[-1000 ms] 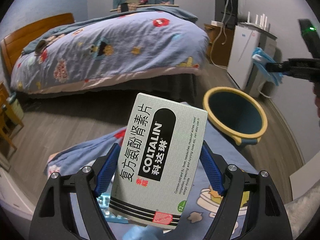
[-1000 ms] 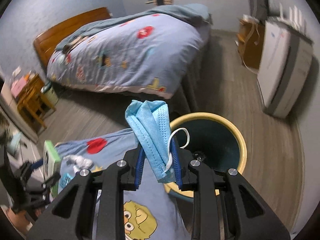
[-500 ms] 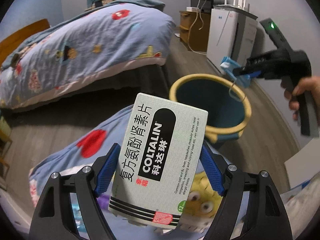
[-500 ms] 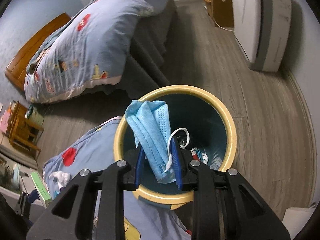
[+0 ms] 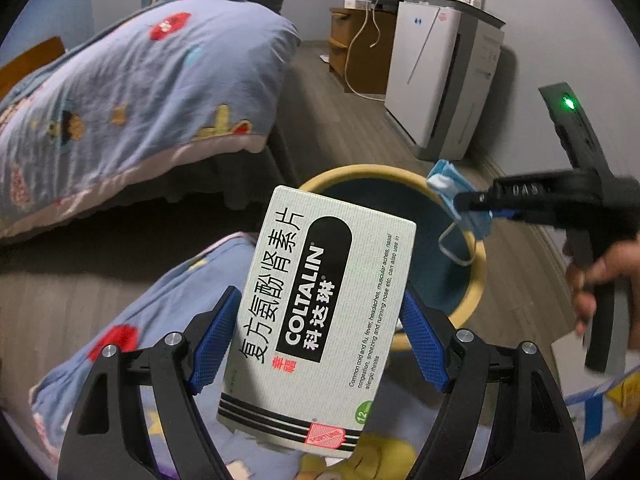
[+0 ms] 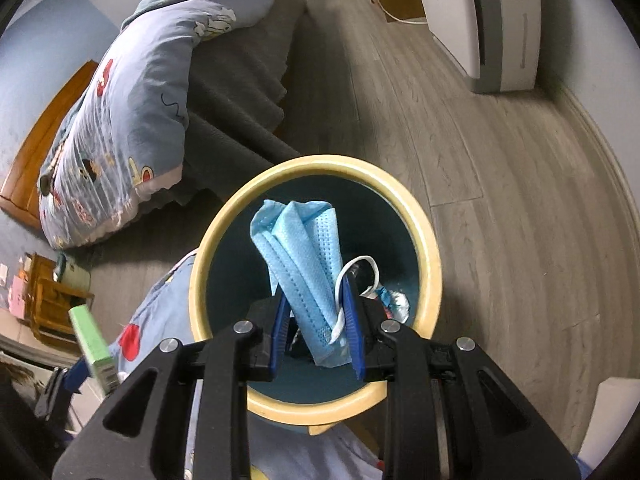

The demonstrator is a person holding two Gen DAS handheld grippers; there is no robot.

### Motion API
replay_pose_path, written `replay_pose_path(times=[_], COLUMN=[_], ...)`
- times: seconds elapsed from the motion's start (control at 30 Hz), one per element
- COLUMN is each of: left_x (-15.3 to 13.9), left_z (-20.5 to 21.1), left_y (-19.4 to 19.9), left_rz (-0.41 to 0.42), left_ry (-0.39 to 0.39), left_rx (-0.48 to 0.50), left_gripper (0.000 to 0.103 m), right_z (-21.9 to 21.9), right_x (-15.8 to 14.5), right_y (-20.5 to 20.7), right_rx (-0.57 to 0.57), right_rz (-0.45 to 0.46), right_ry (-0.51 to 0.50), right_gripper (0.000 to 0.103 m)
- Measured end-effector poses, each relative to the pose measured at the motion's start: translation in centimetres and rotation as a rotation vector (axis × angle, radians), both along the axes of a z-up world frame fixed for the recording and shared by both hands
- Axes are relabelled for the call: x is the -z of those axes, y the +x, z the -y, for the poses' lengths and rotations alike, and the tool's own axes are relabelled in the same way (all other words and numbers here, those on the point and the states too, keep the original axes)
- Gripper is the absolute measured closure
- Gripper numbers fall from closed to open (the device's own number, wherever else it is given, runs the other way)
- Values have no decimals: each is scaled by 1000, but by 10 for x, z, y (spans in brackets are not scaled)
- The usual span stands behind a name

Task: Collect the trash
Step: 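Carry the medicine box and face mask over the teal bin with both grippers, then open both grippers to drop the medicine box and mask into the bin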

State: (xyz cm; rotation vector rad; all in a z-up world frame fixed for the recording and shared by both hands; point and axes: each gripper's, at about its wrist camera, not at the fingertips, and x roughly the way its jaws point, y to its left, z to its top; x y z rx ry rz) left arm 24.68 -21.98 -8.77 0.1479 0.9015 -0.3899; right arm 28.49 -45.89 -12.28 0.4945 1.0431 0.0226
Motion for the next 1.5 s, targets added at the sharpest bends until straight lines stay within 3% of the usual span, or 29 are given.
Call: replay_pose_path(times=[0.23, 0.43, 0.83, 0.97, 1.17, 1.3, 1.37, 1.5], left_x=[20, 21, 17, 13, 15, 16, 14, 8], left_z=[36, 49, 53, 49, 44, 37, 34, 25], left_y=[23, 39, 60, 61, 59, 56, 54, 47], left_rz=[-18, -13, 21, 37, 31, 25, 28, 38], left_ry=[62, -7, -25, -48, -39, -34, -29, -26], left_rx=[44, 28, 1, -13, -34, -46, -47, -55], left_gripper=[24, 24, 23, 13, 12, 12, 12, 11], right_z=[12, 16, 22, 22, 16, 16, 15, 11], right_x=[8, 10, 14, 15, 14, 12, 11, 8], right_y=[0, 2, 1, 1, 4, 4, 4, 5], right_rx=[73, 108, 153, 155, 128, 134, 134, 117], right_rz=[-2, 8, 12, 11, 11, 21, 21, 27], right_ry=[67, 109, 142, 144, 132, 125, 125, 93], right_gripper=[78, 78, 78, 78, 75, 54, 51, 36])
